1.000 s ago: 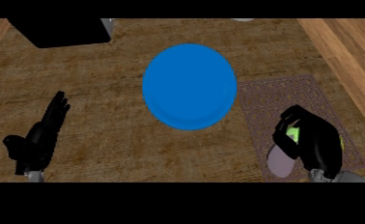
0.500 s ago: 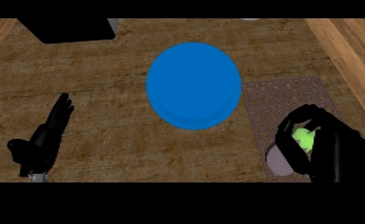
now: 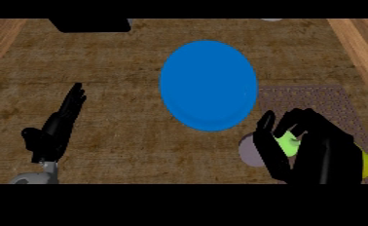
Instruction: Pick the eggplant from the placemat and place it in the plate
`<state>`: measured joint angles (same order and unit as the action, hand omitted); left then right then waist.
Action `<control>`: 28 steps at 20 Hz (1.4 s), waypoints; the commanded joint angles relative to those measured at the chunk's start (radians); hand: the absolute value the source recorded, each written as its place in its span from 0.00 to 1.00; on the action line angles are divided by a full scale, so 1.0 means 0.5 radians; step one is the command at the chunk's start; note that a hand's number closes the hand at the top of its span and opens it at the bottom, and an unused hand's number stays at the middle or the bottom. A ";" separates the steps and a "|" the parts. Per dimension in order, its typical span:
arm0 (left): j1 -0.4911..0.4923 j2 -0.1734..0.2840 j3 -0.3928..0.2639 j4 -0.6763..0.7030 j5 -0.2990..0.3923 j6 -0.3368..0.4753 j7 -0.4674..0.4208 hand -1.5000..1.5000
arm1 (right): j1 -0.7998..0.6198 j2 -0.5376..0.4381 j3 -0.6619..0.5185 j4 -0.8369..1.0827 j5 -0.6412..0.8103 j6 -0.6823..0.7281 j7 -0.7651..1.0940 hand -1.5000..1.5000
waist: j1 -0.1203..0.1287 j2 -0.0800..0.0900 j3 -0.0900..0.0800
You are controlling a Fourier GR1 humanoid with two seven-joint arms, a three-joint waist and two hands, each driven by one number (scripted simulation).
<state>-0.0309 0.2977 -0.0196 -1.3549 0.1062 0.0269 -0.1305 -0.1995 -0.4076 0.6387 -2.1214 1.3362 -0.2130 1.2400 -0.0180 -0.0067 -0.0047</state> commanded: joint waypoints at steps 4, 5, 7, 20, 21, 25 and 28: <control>-0.009 -0.077 -0.053 -0.002 -0.024 -0.004 -0.030 0.50 | -0.392 0.590 -0.153 0.435 0.060 0.369 0.240 1.00 | 0.073 0.018 0.006; -0.131 -0.046 -0.003 0.126 -0.021 -0.019 -0.043 0.50 | -0.496 0.672 -0.190 0.555 0.018 0.392 0.184 1.00 | 0.067 0.026 0.004; -0.106 -0.057 -0.011 0.033 -0.023 0.003 0.022 0.50 | -0.524 0.798 -0.195 0.749 0.112 0.261 0.125 1.00 | 0.066 0.019 0.008; -0.173 -0.061 0.008 0.132 -0.037 -0.053 -0.014 0.50 | -0.977 0.814 -0.766 1.625 -0.120 -0.520 -0.013 0.00 | 0.097 0.043 0.010; -0.116 0.019 0.036 0.100 -0.015 -0.129 -0.032 0.50 | -0.956 0.814 -0.701 1.718 -0.128 -0.557 0.027 0.00 | 0.112 0.034 0.010; -0.154 -0.072 -0.005 0.159 -0.071 -0.054 -0.062 0.50 | -1.055 0.814 -0.791 1.914 -0.261 -0.660 0.037 0.00 | 0.116 0.039 0.009; -0.200 -0.045 0.014 0.149 -0.035 -0.099 0.003 0.50 | -1.109 0.814 -0.846 2.021 -0.298 -0.837 0.026 0.00 | 0.120 0.039 0.010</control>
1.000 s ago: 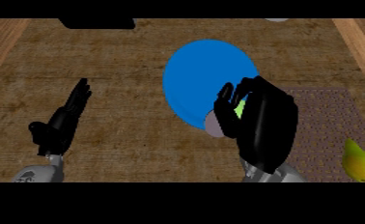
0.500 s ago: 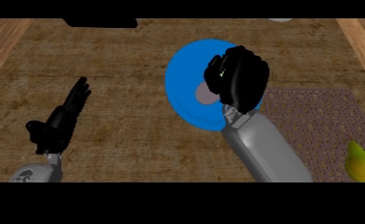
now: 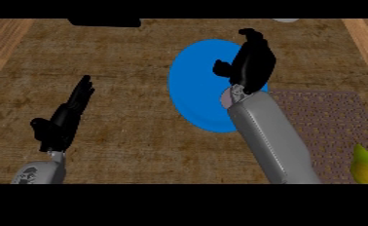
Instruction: Pick the eggplant from the placemat and place it in the plate
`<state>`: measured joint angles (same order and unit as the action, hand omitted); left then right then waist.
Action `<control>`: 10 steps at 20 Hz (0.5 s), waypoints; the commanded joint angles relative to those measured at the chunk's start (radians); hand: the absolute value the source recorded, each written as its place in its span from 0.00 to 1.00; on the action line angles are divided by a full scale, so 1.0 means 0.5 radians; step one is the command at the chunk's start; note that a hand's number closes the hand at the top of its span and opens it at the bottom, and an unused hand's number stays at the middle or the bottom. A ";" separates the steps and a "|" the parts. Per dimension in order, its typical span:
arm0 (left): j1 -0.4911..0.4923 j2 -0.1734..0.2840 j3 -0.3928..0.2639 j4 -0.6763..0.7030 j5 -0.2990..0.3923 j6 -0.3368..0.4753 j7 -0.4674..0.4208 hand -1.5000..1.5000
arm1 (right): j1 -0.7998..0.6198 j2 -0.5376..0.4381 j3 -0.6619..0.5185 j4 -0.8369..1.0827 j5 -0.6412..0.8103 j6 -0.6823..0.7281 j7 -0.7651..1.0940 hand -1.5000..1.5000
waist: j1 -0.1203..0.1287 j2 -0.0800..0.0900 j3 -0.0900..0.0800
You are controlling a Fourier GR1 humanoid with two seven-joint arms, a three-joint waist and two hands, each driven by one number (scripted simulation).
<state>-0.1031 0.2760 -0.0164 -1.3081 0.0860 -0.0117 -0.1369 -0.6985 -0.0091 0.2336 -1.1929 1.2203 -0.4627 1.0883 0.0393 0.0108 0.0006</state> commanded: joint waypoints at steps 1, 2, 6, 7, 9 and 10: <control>0.017 -0.072 -0.065 -0.039 -0.059 0.066 0.037 0.50 | -0.035 0.017 -0.134 0.132 -0.068 -0.444 0.181 0.00 | -0.009 -0.004 0.002; 0.004 -0.034 -0.024 -0.035 -0.025 0.025 0.003 0.50 | -0.021 0.017 -0.046 0.108 -0.033 -0.598 0.219 0.00 | 0.005 -0.005 0.001; 0.005 -0.051 -0.005 0.021 -0.032 0.062 0.030 0.50 | 0.077 0.018 -0.105 -0.092 -0.021 -0.870 0.155 0.00 | -0.050 -0.018 0.001; 0.027 -0.019 -0.002 -0.010 -0.017 0.011 -0.011 0.50 | 0.153 0.018 -0.172 -0.018 -0.031 -1.066 0.060 0.00 | -0.029 -0.007 0.003; 0.047 -0.014 0.021 -0.033 -0.011 0.039 0.040 0.50 | 0.206 0.018 -0.150 -0.226 -0.103 -1.080 0.075 0.00 | -0.058 -0.026 0.002; 0.007 0.026 0.063 -0.008 0.036 -0.013 0.060 0.50 | 0.285 0.018 -0.064 -0.277 -0.171 -1.202 0.080 0.00 | -0.053 -0.023 0.003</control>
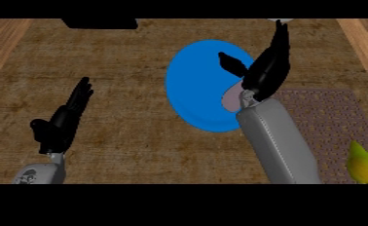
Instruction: Pick the eggplant from the placemat and place it in the plate
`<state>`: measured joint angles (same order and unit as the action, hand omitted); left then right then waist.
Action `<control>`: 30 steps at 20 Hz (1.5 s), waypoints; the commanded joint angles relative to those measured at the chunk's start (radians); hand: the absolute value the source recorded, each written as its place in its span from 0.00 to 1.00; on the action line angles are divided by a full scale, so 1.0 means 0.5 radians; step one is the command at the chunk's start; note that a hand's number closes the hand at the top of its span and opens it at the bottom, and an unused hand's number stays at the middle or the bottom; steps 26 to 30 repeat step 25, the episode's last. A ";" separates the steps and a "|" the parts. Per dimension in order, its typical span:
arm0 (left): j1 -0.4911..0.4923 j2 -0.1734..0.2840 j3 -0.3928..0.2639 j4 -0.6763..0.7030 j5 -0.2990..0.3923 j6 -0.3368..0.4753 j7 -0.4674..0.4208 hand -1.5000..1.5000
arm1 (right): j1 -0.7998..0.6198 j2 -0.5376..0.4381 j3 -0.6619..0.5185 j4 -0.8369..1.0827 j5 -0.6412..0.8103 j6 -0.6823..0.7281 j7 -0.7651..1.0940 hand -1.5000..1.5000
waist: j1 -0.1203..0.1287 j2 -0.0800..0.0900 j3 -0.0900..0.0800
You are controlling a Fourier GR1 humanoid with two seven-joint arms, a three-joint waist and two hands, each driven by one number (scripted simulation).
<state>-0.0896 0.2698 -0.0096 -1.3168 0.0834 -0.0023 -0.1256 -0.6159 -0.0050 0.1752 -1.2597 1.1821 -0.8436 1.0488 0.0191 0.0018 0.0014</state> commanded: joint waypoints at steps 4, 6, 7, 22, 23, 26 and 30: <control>-0.032 -0.017 0.032 -0.002 0.002 0.042 0.074 0.50 | 0.447 0.010 0.164 -0.553 -0.156 -0.468 0.028 0.00 | -0.070 -0.015 -0.001; 0.088 0.031 0.053 -0.017 0.003 -0.019 -0.032 0.50 | 0.829 0.010 0.246 -0.741 -0.140 -0.523 -0.148 0.00 | -0.070 -0.015 -0.002; 0.122 -0.010 0.028 -0.026 -0.019 0.011 -0.068 0.50 | 0.912 -0.047 0.280 -0.934 -0.253 -0.461 -0.210 0.00 | -0.080 -0.018 -0.002; 0.141 -0.026 0.099 0.004 -0.051 -0.053 -0.093 0.50 | 1.882 -0.853 0.796 -1.217 -1.259 -1.121 -1.172 0.00 | -0.048 -0.007 0.001; -0.008 -0.057 0.073 0.106 -0.094 -0.042 -0.068 0.50 | 1.749 -0.722 0.807 -1.056 -1.268 -1.113 -1.225 0.00 | -0.048 -0.004 0.000; 0.002 -0.051 0.109 0.030 -0.059 -0.033 0.003 0.50 | 1.883 -0.776 0.818 -1.145 -1.308 -1.173 -1.337 0.00 | -0.051 -0.006 0.000; 0.002 -0.051 0.109 0.030 -0.059 -0.033 0.003 0.50 | 1.883 -0.776 0.818 -1.145 -1.308 -1.173 -1.337 0.00 | -0.051 -0.006 0.000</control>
